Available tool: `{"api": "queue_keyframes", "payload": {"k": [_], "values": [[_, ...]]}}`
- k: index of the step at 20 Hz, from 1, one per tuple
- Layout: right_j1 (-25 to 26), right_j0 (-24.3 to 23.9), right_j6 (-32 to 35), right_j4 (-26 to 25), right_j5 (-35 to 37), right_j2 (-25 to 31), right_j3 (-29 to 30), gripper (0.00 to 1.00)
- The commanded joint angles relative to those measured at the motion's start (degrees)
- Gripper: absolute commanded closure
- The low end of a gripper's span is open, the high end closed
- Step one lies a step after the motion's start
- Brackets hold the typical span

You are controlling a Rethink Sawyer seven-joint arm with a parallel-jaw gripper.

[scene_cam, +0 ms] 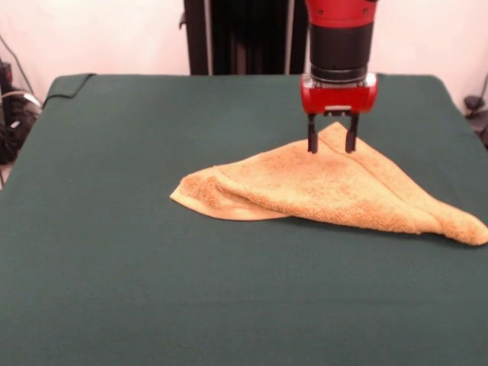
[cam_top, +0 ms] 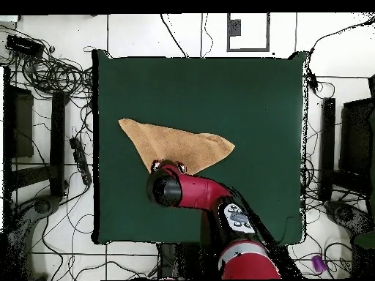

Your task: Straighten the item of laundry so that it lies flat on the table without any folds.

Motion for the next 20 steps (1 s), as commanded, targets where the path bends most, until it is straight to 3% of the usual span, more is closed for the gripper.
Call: {"api": "queue_keyframes", "payload": {"k": [1,20], "values": [[4.25,1.93,13.43,1.79,-3.74,5.93,2.90,0.00],[5.51,4.17,14.88,3.31,-5.04,4.92,3.39,0.00]]}}
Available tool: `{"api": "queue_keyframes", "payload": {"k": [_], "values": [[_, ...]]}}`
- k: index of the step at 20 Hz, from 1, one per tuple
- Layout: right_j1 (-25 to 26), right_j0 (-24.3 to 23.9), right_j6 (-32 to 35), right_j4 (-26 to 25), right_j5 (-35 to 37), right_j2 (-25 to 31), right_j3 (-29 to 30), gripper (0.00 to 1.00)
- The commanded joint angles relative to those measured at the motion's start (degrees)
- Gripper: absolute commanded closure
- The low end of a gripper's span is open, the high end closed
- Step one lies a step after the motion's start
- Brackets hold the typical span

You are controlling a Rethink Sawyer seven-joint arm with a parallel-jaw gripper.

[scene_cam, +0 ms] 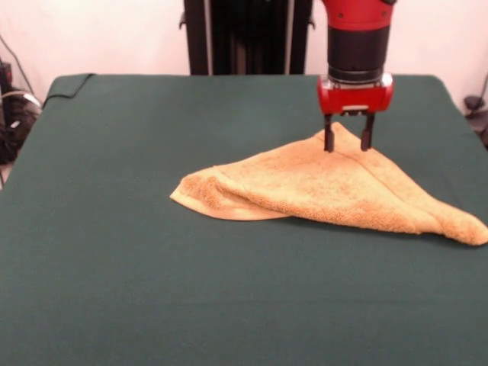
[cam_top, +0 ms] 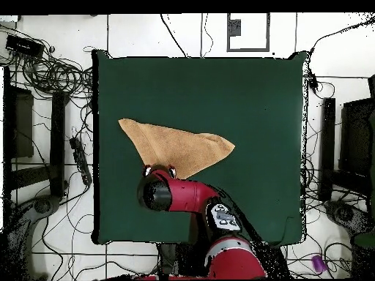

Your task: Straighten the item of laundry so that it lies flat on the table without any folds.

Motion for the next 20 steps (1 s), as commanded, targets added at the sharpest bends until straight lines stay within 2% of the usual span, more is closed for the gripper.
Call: {"api": "queue_keyframes", "payload": {"k": [1,10,20], "values": [[4.53,1.30,14.83,3.04,-3.41,5.02,2.72,0.00],[6.06,0.11,14.01,0.98,-6.46,5.00,4.20,0.00],[9.94,-1.78,12.33,-1.33,-9.87,5.10,3.64,0.00]]}}
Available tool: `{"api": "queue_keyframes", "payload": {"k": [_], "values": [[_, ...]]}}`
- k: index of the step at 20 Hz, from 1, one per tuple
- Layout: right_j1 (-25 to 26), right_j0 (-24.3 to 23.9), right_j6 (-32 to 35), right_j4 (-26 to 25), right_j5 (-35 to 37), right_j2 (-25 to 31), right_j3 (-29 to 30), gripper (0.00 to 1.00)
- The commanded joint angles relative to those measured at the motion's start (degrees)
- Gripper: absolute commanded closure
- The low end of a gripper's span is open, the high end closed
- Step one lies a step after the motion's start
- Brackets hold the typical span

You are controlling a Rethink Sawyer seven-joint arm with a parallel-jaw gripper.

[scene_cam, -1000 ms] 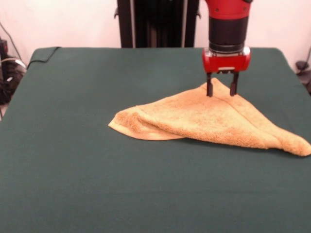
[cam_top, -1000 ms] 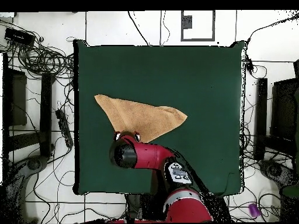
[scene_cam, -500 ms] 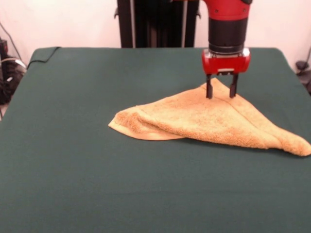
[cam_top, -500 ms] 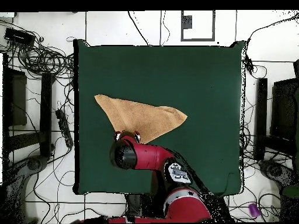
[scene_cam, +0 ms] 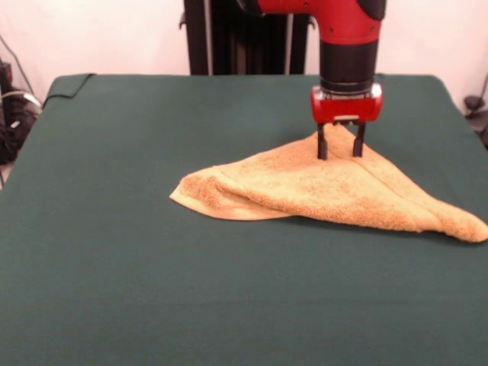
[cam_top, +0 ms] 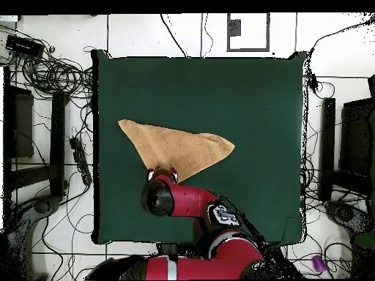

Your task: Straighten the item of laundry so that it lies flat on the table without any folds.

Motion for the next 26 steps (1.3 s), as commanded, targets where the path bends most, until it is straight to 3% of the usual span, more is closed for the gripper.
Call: {"api": "queue_keyframes", "payload": {"k": [1,12,13,26], "values": [[6.59,-0.57,12.33,-0.64,-3.13,4.77,1.97,0.00],[10.27,0.82,11.81,-0.48,-6.70,3.56,-0.97,0.00],[10.43,0.70,11.91,-0.60,-7.27,3.69,-1.09,1.00],[10.30,1.87,11.76,2.21,-5.98,3.17,-3.60,1.00]]}}
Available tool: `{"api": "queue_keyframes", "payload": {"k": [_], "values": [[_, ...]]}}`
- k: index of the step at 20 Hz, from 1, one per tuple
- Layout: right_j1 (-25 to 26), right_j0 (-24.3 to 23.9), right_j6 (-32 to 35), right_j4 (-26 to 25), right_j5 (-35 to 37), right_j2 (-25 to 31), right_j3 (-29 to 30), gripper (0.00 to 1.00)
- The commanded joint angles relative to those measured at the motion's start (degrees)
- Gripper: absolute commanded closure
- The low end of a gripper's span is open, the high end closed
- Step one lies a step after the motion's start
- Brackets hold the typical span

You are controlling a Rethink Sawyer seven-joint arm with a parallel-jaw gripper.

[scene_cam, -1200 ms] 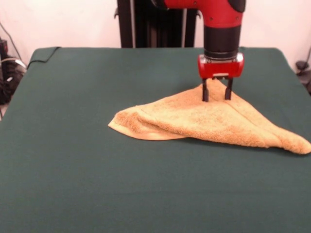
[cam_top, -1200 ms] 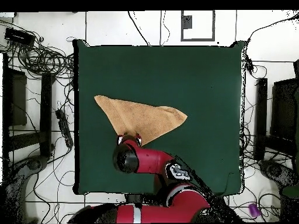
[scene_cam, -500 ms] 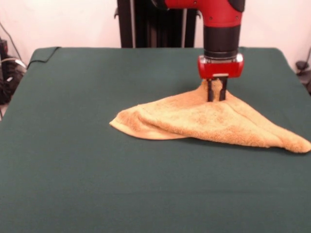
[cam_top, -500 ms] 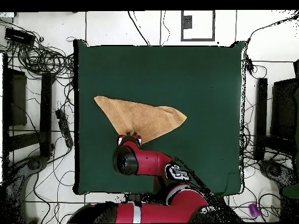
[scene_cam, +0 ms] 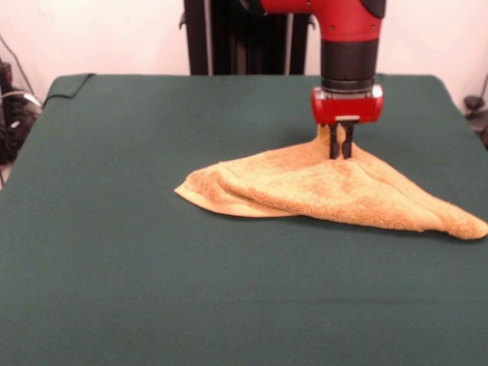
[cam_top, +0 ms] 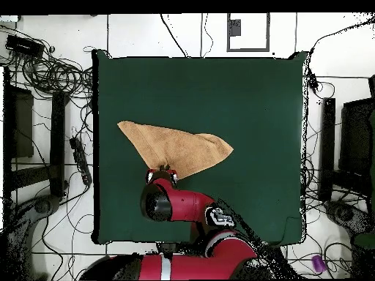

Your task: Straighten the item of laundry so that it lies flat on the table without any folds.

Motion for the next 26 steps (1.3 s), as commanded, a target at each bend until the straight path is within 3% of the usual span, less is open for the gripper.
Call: {"api": "queue_keyframes", "payload": {"k": [1,10,13,17,26], "values": [[9.32,0.91,11.68,3.10,0.93,3.97,-4.91,1.00],[4.21,3.24,11.63,6.34,6.66,1.94,-3.93,1.00],[-1.57,4.37,10.83,8.32,14.35,1.22,-3.89,1.00],[-5.43,5.99,10.34,10.58,21.71,-0.23,-5.59,1.00],[-7.37,7.45,11.24,11.82,27.26,-2.05,-7.97,1.00]]}}
